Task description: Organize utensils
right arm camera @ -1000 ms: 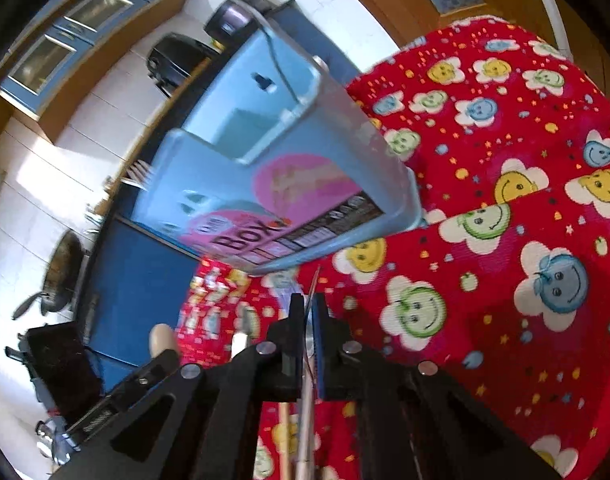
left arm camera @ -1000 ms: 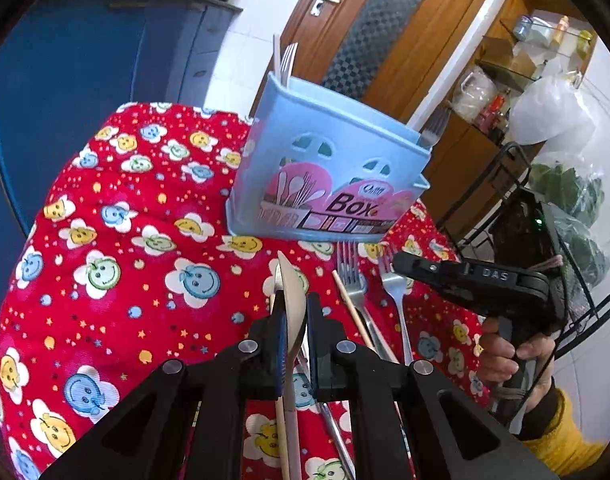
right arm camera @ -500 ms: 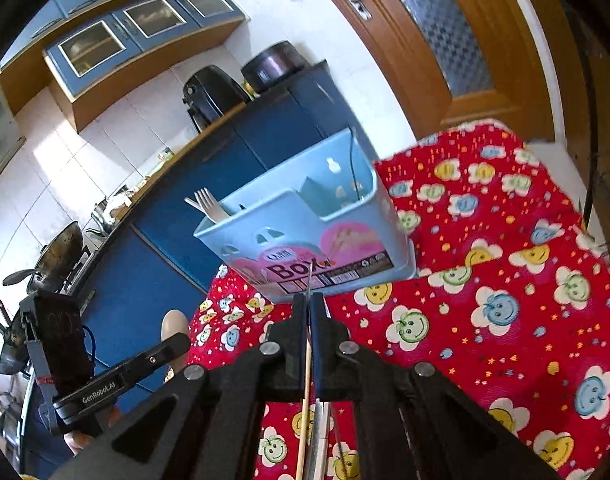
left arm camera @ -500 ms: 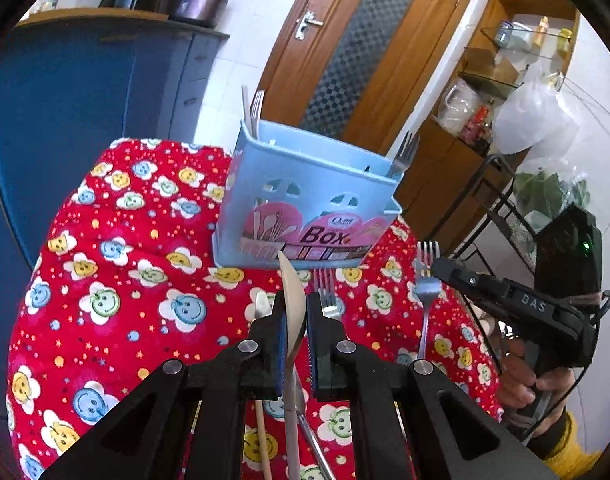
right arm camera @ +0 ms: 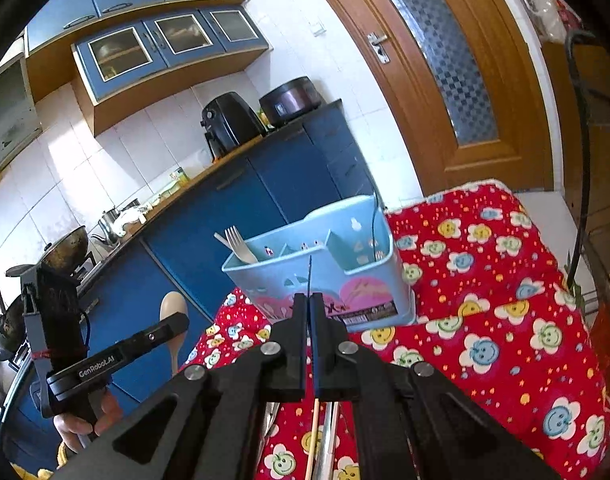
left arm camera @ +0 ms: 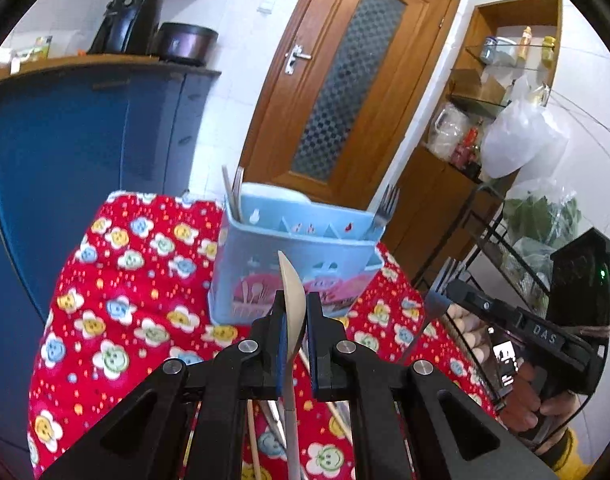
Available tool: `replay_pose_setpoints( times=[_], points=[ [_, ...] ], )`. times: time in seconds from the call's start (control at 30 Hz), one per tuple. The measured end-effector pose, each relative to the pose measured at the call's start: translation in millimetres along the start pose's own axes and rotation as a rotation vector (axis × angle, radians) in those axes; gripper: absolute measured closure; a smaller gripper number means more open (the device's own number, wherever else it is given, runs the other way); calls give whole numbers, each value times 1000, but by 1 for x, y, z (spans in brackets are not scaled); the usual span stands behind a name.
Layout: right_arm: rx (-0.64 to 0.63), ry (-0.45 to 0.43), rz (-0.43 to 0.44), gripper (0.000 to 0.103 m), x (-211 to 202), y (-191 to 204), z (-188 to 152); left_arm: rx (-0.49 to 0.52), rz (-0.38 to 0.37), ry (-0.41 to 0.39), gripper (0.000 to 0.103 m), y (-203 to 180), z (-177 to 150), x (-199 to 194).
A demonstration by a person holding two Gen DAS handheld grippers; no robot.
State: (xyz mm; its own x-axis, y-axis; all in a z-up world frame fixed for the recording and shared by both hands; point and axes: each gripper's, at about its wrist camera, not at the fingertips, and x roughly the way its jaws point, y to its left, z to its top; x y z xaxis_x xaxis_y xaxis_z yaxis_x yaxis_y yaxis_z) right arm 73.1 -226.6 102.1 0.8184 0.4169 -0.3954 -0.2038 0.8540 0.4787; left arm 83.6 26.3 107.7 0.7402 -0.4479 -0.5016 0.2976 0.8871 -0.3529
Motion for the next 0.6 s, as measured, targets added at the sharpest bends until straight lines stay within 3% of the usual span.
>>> replay_pose_setpoints(
  times=[0.6],
  points=[
    [-92, -85, -11, 101, -8, 20, 49, 7, 37, -189, 95, -7, 79, 13]
  ],
)
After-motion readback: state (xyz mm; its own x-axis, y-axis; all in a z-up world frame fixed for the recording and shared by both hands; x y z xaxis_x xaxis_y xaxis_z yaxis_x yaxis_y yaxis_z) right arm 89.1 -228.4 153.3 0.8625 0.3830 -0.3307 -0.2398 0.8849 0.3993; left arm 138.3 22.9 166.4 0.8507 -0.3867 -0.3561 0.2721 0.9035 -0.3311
